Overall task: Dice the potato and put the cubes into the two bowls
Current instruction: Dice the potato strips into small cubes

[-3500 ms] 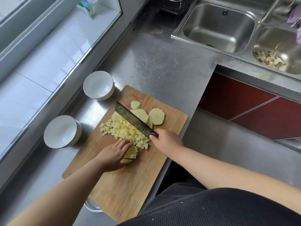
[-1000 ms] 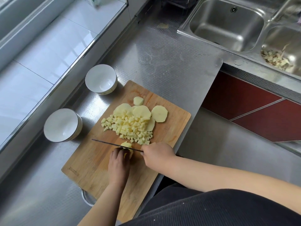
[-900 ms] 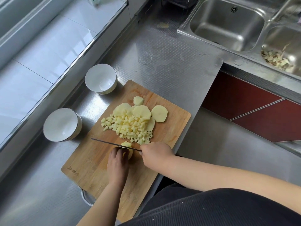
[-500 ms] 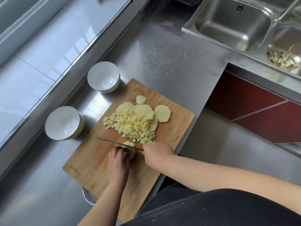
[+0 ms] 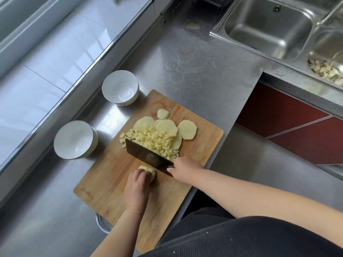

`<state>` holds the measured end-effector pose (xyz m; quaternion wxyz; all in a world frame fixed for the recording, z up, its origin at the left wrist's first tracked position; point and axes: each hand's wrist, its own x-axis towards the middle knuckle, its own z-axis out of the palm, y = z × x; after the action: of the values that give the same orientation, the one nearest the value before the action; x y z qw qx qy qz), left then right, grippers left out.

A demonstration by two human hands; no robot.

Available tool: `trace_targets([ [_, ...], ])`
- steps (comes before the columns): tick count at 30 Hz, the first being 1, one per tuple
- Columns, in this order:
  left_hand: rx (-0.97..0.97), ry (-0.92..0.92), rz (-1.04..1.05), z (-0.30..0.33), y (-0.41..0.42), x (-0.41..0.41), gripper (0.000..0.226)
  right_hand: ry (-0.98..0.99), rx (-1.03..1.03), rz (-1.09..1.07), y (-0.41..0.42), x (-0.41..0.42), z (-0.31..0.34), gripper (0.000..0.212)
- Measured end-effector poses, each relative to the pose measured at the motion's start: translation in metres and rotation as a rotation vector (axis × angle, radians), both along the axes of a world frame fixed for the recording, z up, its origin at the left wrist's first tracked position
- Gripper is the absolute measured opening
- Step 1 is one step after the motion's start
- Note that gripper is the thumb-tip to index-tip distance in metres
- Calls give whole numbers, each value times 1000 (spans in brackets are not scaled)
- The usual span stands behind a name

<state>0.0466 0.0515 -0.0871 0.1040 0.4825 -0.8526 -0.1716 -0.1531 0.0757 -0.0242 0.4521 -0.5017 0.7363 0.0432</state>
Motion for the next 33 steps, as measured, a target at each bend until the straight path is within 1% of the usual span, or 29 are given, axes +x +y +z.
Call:
trace_targets([
  [1,-5,2,1,0,0,1,25,7,-17,24,0,-1,3,35],
  [2,-26,5,-2,-2,1,2,13,29,-46,65,1,-1,6,35],
  [3,-27,6,1,-4,2,3,11,54,-84,110,3,1,11,34],
  [4,-23,3,8,-5,3,4,22,76,-125,144,6,5,15,34],
  [5,-6,9,19,-6,4,6,28,95,-166,170,8,8,19,32],
  [8,4,17,59,-6,5,6,25,149,-251,236,13,18,28,25],
  [11,16,23,68,-9,3,5,19,163,-262,294,18,24,31,19],
  [13,22,26,78,-11,4,6,21,165,-255,317,21,26,33,18],
  [15,38,26,91,-12,3,6,23,157,-238,301,21,26,33,18],
  [18,18,21,70,-13,2,6,14,170,-205,293,21,27,33,18],
  [23,-1,-5,24,-10,2,6,28,210,-109,281,18,32,29,20],
  [27,-2,-11,16,-10,1,7,29,223,-59,261,18,35,15,24],
  [30,-2,-16,7,-8,1,7,29,177,-41,195,20,31,3,23],
  [33,-3,-12,-15,-2,1,5,27,81,8,82,17,19,1,30],
])
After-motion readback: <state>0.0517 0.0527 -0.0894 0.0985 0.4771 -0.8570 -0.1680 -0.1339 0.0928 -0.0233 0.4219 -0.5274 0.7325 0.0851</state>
